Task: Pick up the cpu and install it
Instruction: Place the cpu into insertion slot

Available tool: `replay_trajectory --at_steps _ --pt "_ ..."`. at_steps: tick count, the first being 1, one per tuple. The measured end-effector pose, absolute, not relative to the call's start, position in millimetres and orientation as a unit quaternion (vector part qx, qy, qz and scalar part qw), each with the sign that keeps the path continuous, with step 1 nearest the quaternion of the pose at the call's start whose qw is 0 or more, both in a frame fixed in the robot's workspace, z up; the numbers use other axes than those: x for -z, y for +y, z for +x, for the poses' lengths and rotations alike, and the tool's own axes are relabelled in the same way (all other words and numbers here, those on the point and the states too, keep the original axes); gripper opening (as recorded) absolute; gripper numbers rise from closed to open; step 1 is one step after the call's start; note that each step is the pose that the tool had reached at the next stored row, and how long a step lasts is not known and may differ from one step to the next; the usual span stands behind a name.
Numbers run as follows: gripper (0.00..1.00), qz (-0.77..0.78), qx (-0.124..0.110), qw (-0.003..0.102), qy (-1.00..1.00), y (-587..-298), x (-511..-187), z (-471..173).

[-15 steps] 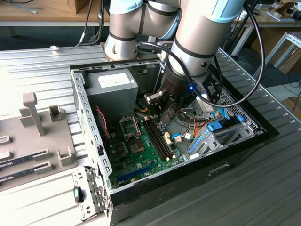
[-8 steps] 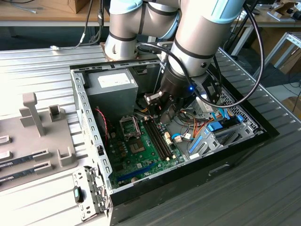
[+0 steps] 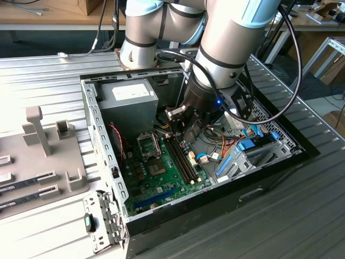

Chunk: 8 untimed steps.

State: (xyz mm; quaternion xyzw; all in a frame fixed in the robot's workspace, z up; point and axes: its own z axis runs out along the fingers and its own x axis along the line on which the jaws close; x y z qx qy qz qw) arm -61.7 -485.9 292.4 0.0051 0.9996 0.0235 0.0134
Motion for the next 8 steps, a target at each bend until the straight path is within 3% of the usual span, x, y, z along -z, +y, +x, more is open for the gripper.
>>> replay_trajectory --at_steps 8 --pt "0.47 0.005 -0.024 0.013 1.000 -485.9 -290.0 -61.7"
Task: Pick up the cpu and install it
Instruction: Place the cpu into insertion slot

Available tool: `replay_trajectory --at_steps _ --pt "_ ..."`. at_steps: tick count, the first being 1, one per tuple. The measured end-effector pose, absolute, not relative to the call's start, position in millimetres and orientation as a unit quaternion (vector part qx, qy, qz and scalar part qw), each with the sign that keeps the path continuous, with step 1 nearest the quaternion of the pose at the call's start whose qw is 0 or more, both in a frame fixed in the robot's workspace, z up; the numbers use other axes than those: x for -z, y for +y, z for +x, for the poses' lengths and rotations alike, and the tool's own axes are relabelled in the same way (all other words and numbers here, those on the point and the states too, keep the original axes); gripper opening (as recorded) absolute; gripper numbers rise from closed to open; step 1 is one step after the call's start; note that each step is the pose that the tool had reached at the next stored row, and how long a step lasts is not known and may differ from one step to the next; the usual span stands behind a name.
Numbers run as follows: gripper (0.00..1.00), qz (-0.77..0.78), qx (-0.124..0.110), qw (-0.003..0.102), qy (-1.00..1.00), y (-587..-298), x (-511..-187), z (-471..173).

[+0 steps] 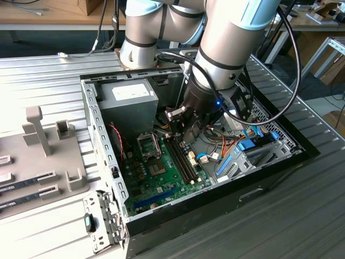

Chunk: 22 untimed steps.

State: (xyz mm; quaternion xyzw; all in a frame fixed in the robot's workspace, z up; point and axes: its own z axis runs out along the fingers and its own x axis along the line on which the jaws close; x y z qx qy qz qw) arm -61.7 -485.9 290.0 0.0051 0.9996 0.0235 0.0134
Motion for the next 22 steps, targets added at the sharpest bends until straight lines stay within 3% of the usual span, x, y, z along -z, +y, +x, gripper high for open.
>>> replay_trajectory --at_steps 22 --pt "0.47 0.005 -0.024 0.013 1.000 -485.9 -281.8 -61.7"
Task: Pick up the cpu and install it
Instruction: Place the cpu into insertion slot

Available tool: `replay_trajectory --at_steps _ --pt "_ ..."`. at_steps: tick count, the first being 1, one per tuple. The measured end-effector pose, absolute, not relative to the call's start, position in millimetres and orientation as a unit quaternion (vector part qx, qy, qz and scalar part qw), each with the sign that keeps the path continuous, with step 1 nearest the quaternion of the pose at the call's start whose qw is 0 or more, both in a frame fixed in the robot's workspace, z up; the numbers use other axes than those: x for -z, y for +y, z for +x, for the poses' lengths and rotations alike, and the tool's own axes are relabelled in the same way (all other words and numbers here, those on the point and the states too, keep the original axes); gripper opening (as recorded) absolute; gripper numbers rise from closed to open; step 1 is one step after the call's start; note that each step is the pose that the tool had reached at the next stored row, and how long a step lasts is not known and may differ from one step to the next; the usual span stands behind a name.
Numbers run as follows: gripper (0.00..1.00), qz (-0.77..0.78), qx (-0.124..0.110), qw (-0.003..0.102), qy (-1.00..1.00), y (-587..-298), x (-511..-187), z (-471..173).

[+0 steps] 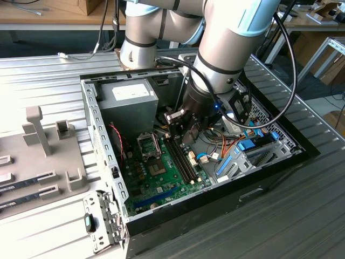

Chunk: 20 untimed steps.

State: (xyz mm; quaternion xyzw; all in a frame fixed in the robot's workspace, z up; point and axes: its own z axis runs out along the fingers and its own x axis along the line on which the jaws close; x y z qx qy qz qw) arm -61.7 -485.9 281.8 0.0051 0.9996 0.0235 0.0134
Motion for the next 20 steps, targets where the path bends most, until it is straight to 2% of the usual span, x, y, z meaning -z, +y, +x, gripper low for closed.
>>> replay_trajectory --at_steps 20 --pt "0.47 0.005 -0.023 0.013 1.000 -485.9 -276.5 -61.7"
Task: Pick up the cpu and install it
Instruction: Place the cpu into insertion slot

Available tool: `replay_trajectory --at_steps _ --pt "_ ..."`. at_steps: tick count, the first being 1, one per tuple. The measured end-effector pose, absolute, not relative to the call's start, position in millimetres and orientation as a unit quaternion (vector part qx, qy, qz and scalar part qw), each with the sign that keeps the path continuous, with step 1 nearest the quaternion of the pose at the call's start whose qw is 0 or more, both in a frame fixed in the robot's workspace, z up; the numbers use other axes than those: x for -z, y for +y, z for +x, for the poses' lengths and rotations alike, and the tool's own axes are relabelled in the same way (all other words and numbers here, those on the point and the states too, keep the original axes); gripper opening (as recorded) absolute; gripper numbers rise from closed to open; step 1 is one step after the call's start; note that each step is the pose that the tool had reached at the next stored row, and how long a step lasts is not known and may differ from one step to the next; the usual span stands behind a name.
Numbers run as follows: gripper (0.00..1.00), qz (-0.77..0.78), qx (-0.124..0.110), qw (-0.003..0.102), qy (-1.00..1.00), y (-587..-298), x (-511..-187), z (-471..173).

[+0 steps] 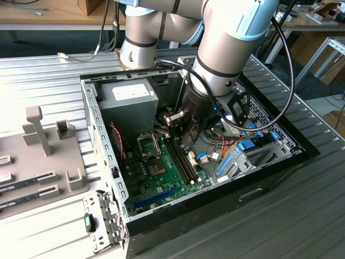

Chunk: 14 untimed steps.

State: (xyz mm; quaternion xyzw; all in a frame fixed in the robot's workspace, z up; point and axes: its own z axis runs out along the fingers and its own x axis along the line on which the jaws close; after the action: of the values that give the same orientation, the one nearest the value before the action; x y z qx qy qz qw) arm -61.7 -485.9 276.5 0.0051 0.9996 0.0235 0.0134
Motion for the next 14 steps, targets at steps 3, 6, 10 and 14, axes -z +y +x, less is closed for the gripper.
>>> replay_trajectory --at_steps 3,6,10,14 --pt "0.47 0.005 -0.024 0.013 1.000 -485.9 -276.2 -61.7" --pt "0.47 0.005 -0.024 0.013 1.000 -485.9 -275.8 -61.7" --pt "0.47 0.005 -0.024 0.013 1.000 -485.9 -272.8 -61.7" --pt "0.47 0.005 -0.024 0.013 1.000 -485.9 -270.1 -61.7"
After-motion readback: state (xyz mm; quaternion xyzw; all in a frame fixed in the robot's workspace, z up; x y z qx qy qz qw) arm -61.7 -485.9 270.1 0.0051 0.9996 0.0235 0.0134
